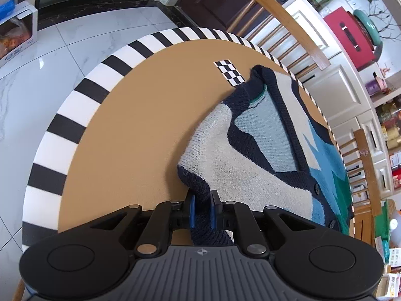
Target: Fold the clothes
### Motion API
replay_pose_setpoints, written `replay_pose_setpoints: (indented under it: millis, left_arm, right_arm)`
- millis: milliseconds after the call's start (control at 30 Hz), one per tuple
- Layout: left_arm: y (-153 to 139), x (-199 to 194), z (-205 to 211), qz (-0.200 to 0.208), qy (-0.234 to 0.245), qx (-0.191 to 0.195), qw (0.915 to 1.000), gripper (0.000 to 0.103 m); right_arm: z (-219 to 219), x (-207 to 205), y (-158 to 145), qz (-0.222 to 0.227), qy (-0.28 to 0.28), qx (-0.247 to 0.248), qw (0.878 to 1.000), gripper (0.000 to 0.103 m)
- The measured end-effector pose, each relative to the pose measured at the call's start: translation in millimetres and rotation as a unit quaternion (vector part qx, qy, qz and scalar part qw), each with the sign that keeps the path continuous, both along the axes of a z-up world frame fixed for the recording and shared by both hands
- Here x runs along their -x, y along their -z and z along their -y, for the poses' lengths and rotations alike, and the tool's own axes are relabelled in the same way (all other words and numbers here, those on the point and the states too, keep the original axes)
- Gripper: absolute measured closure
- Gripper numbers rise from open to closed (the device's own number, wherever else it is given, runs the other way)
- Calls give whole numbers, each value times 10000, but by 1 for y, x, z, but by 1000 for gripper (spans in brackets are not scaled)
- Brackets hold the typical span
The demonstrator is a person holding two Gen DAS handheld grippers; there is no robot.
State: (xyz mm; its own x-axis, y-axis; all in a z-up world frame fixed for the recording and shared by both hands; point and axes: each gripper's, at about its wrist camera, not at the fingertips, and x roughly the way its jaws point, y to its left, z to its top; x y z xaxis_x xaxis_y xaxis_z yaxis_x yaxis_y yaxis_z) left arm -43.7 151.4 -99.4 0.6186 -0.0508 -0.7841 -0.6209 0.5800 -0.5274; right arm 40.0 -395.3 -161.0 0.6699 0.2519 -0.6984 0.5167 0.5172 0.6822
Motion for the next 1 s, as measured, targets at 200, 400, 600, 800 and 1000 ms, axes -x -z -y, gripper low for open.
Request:
replay_pose_setpoints:
  millis: [200, 400, 600, 800, 1000]
  left_arm:
    - [-5, 11, 0, 2, -65, 33, 10000, 92]
    - [-17, 28, -2, -22, -17, 68, 10000, 92]
    - [-37, 59, -4, -234, 57, 212, 9995, 92]
    - [-99, 88, -4, -151, 264, 305, 9991, 92]
    - [-148, 30, -11, 566, 418, 467, 9964, 92]
  right_arm:
    - [4, 15, -14, 84, -154, 54, 9998, 99]
    - [9, 30, -29, 188, -345, 102, 9992, 99]
    - [16, 62, -55, -51, -629, -63, 9980, 99]
    - [23, 83, -119, -262, -923, -11, 9954, 99]
    - [25, 29, -172, 122, -1068, -322, 9937, 99]
